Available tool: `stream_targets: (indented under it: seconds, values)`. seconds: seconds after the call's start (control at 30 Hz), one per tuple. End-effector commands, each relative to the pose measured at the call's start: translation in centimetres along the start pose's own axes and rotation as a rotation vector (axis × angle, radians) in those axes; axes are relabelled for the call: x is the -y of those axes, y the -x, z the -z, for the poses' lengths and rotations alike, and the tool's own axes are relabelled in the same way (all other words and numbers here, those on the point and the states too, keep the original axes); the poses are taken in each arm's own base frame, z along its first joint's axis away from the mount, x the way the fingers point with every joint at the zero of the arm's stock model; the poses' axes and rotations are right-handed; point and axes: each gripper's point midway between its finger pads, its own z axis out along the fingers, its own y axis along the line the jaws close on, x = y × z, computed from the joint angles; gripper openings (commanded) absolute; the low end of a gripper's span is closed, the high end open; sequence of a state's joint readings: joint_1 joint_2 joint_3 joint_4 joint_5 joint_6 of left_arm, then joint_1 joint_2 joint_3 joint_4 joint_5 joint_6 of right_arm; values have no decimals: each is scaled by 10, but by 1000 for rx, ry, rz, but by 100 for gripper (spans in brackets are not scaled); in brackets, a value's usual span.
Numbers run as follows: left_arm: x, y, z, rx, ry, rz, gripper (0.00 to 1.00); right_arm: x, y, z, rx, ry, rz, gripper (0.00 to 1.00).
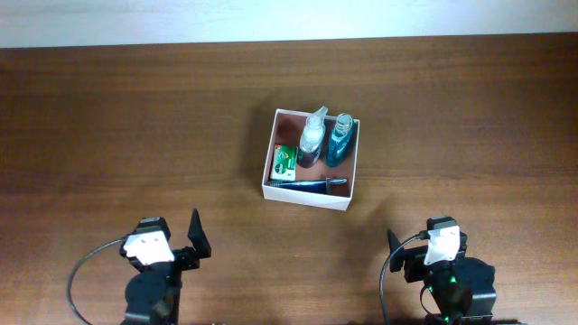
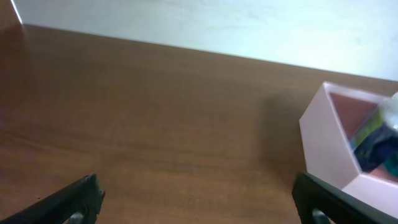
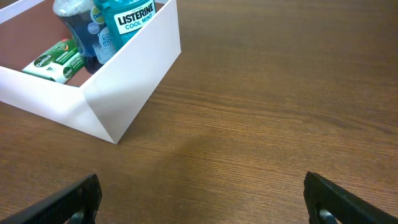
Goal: Pack container
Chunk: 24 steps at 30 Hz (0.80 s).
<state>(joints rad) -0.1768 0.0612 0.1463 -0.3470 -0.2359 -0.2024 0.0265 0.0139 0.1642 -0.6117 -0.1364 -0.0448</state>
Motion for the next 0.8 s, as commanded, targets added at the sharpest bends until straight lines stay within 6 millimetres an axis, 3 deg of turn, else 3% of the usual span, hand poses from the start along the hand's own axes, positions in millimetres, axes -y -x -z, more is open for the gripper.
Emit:
stream_targets:
  seconds: [0.0,0.77]
  values:
    - [0,-7,-3,17,-9,19,99,0,0,0,7,2,-3,99]
    - [-4,-3,-3,36,4,27,100,0,0,0,7,2,-3,99]
